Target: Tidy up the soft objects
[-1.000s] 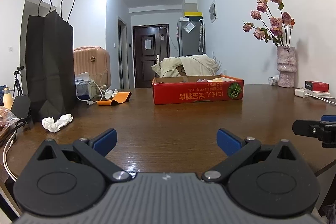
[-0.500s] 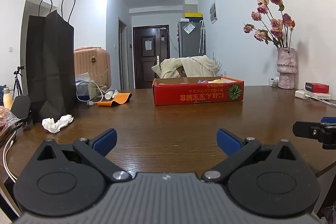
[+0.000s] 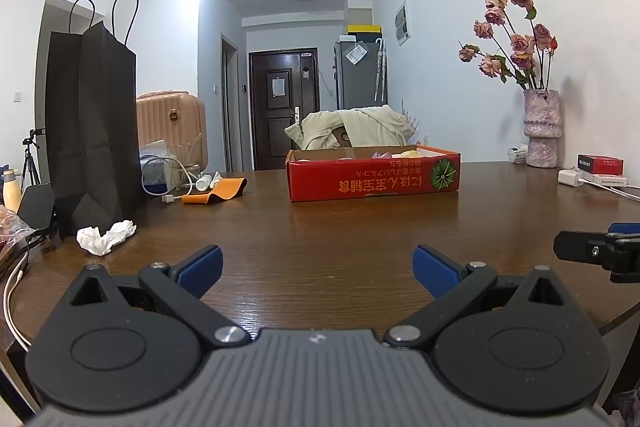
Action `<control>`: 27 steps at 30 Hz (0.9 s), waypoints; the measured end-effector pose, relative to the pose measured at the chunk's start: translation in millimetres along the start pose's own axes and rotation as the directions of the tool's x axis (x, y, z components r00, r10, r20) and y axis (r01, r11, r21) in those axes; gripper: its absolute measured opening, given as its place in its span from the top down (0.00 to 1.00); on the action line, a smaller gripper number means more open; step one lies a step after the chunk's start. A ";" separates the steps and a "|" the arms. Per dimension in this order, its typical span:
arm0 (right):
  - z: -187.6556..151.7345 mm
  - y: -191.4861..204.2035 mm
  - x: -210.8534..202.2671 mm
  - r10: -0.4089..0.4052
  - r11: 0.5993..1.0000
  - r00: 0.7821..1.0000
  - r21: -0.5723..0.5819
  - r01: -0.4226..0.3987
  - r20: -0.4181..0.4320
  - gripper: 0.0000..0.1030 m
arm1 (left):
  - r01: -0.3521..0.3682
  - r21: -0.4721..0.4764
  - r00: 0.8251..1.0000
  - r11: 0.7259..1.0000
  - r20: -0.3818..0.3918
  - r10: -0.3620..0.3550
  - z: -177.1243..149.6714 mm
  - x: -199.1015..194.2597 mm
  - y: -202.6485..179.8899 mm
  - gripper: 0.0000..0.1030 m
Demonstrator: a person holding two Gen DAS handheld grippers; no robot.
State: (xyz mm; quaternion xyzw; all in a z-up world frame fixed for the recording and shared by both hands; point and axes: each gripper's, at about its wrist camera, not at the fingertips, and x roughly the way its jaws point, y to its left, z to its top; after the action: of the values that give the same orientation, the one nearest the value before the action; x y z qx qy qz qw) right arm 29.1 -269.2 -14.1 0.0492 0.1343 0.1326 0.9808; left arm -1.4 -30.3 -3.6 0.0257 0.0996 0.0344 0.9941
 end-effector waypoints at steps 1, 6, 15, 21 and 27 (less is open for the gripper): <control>-0.2 -0.1 -0.3 0.000 1.000 1.000 0.000 0.000 0.001 0.00 | 0.001 0.002 1.000 1.000 0.001 -0.001 -0.1 -0.3 -0.3 0.00; -0.5 -1.0 -0.8 -0.002 1.000 1.000 0.003 0.002 0.002 0.00 | 0.005 0.008 1.000 1.000 0.007 -0.005 -0.2 -1.2 -1.0 0.00; -0.3 -3.5 -1.2 -0.002 1.000 1.000 0.007 0.002 0.000 0.00 | 0.004 0.007 1.000 1.000 0.001 -0.004 -0.1 -0.9 -1.1 0.00; 0.3 -4.4 -0.8 -0.003 1.000 1.000 0.009 0.003 -0.002 0.00 | -0.001 0.008 1.000 1.000 0.007 0.001 -1.1 -1.3 -1.2 0.00; 0.0 -5.2 -0.9 -0.001 1.000 1.000 0.007 0.001 -0.003 0.00 | -0.006 0.009 1.000 1.000 0.014 0.006 -0.4 -1.6 -2.5 0.00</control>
State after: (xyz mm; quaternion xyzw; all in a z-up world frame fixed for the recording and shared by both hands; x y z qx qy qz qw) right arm 29.6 -274.4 -14.5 0.0526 0.1363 0.1318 0.9804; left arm -2.9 -32.9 -3.8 0.0308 0.0926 0.0366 0.9946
